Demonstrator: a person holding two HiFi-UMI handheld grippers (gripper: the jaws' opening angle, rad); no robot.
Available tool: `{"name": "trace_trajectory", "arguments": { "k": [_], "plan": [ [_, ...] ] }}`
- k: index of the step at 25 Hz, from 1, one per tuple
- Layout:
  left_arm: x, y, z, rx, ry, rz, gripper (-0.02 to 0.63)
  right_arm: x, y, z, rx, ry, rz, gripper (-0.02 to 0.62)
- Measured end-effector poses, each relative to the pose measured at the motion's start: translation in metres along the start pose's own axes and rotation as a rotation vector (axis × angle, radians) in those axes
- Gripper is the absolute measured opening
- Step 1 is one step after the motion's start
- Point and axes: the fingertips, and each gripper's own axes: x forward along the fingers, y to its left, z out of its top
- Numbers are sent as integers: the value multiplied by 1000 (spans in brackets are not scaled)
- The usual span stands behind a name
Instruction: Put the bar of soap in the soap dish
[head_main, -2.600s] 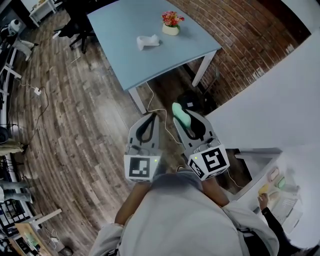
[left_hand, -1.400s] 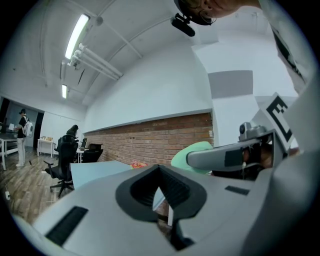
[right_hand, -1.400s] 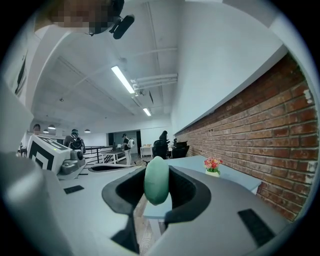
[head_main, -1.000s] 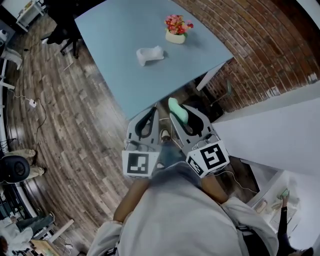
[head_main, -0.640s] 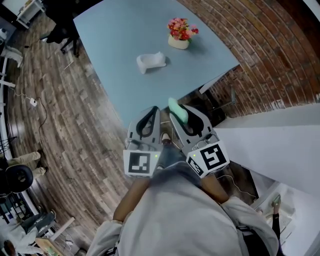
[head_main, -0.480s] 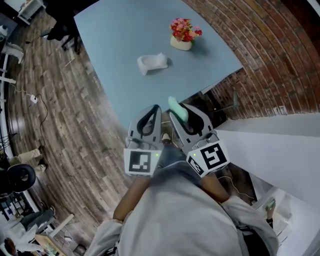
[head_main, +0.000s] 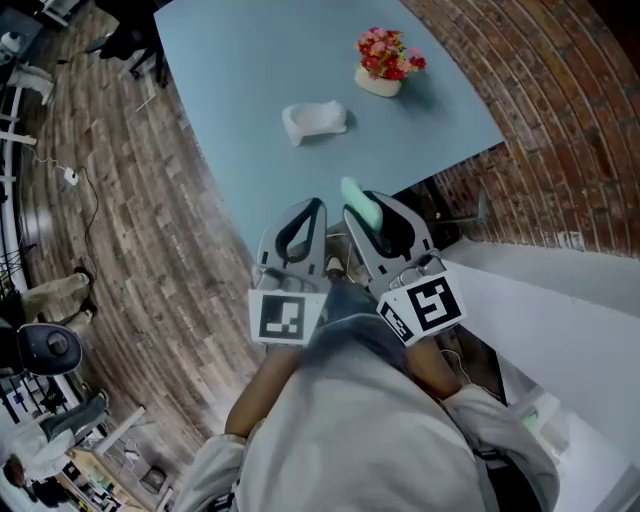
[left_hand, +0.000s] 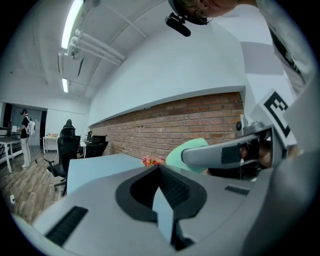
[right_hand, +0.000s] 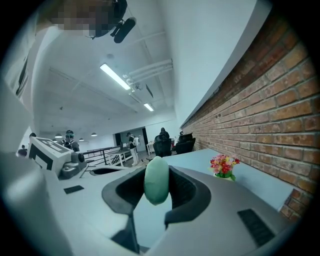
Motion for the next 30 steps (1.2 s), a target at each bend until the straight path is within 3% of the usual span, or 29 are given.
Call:
{"name": "trace_trajectory", "arguments": {
  "k": [15,30],
  "plan": [
    [54,54,6,11,-18,-52,3,73,-22,3,10,21,-33,130],
    [115,122,-25,-35,23,-156,3,166,-47,-28,35,117,-116,130]
  ]
}}
